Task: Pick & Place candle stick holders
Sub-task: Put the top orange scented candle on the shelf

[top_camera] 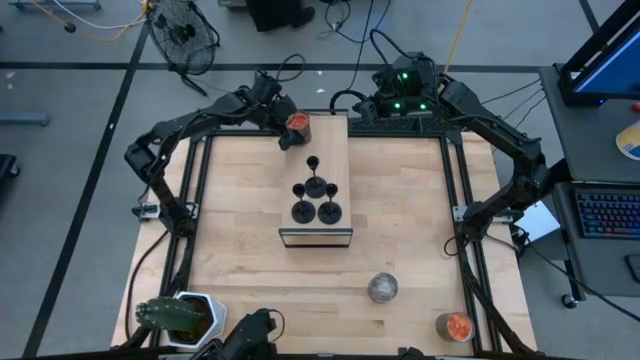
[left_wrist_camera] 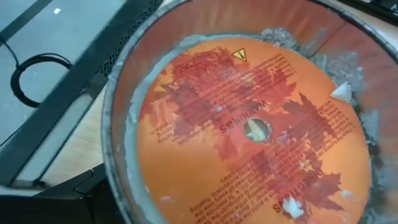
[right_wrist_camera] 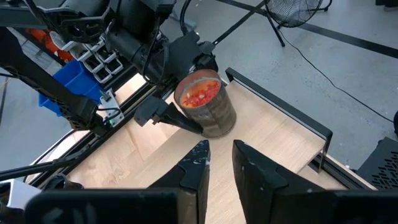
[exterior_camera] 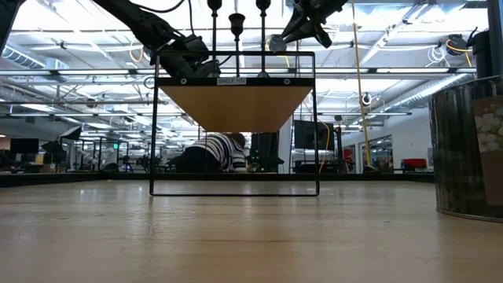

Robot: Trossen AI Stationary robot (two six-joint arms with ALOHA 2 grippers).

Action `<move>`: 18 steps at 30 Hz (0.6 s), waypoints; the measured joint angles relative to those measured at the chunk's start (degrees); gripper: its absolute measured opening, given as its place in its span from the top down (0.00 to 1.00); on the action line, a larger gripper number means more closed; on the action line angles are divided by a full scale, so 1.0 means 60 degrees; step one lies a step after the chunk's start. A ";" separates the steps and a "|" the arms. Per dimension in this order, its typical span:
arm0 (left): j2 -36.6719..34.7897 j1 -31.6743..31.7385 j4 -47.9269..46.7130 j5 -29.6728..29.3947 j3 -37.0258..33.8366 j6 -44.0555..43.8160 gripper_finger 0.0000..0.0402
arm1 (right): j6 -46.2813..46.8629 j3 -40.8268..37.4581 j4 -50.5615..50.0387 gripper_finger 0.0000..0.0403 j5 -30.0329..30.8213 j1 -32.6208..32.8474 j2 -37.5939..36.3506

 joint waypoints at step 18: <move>0.0000 0.0022 0.0072 -0.0149 0.0000 -0.0098 0.01 | 0.0000 0.0000 -0.0001 0.85 -0.0007 0.0000 0.0000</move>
